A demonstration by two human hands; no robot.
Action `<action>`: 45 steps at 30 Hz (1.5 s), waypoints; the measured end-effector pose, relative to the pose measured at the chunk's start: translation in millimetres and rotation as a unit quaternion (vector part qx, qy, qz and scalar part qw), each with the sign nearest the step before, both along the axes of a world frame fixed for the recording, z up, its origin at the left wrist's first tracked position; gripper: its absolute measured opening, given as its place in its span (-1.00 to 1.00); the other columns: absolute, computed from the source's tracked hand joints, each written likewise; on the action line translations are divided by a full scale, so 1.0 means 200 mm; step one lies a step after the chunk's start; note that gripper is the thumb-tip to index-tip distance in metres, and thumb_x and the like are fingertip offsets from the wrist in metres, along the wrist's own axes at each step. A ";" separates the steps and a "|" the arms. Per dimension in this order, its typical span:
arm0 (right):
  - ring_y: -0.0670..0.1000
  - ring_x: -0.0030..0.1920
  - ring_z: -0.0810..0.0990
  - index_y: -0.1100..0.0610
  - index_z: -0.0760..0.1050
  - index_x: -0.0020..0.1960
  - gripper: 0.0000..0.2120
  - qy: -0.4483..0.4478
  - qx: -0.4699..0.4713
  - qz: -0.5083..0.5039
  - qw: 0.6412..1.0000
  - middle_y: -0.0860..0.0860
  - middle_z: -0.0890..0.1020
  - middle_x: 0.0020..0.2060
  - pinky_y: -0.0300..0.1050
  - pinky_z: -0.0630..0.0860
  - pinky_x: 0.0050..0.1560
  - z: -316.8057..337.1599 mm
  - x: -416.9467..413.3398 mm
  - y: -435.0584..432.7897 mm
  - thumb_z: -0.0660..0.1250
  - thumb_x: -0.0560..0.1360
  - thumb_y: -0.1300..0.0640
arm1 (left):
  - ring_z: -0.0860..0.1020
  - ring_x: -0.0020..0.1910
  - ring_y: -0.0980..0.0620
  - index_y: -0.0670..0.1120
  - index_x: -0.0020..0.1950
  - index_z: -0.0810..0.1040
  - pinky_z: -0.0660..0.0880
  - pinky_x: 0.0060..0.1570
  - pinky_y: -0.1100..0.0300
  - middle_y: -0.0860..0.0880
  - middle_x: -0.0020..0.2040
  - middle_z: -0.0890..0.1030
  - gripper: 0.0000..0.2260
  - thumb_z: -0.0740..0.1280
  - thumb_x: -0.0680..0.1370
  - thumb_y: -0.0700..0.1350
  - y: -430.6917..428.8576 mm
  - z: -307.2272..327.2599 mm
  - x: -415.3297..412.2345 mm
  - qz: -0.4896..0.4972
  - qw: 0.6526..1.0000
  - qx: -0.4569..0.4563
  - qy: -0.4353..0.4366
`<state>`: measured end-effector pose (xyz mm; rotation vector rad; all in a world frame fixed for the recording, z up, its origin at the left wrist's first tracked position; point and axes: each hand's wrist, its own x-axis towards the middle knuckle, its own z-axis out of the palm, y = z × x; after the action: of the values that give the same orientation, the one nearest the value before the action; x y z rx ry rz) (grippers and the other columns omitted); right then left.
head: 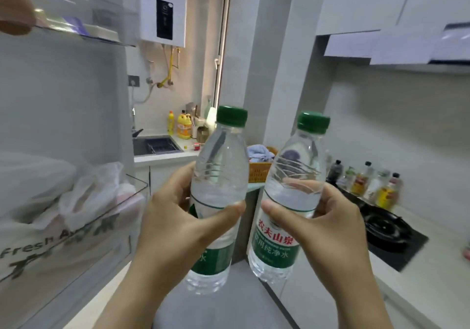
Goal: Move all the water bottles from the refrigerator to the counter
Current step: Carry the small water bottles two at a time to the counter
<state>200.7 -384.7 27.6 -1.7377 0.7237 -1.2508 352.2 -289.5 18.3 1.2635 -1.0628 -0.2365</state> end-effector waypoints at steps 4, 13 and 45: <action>-0.29 -0.25 0.65 -0.06 0.61 -0.15 -0.67 0.001 0.005 -0.053 0.999 -0.29 0.68 -0.29 -0.47 0.49 -0.34 0.00 -0.21 -0.12 0.64 0.18 0.15 | 0.69 -0.12 0.13 0.41 -0.02 0.55 0.59 -0.19 0.23 0.21 -0.13 0.70 -0.54 0.49 0.11 0.18 -0.20 0.00 -0.16 -0.043 0.999 -0.001 -0.020; -0.34 -0.23 0.62 -0.11 0.58 -0.10 -0.64 -0.014 0.015 -0.150 0.988 -0.35 0.66 -0.25 -0.52 0.47 -0.36 -0.01 -0.75 -0.49 0.63 0.19 0.10 | 0.66 -0.12 0.23 0.40 -0.06 0.58 0.54 -0.21 0.42 0.25 -0.13 0.69 -0.56 0.54 0.20 -0.06 -0.72 0.02 -0.63 -0.144 0.988 -0.025 -0.056; -0.24 -0.17 0.68 -0.10 0.62 -0.03 -0.56 0.019 0.065 -0.499 0.864 -0.24 0.71 -0.19 -0.22 0.61 -0.15 -0.16 -1.73 -1.55 0.64 0.13 0.05 | 0.66 -0.14 0.23 0.05 0.04 0.61 0.54 -0.20 0.41 0.18 -0.13 0.71 -0.60 0.58 0.27 -0.22 -2.36 -0.12 -1.60 -0.429 0.903 0.008 -0.032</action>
<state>-146.0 -694.7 -3.6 -1.2518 1.8241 -1.7532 31.7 -762.3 -5.8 0.7435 -1.6318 -0.8765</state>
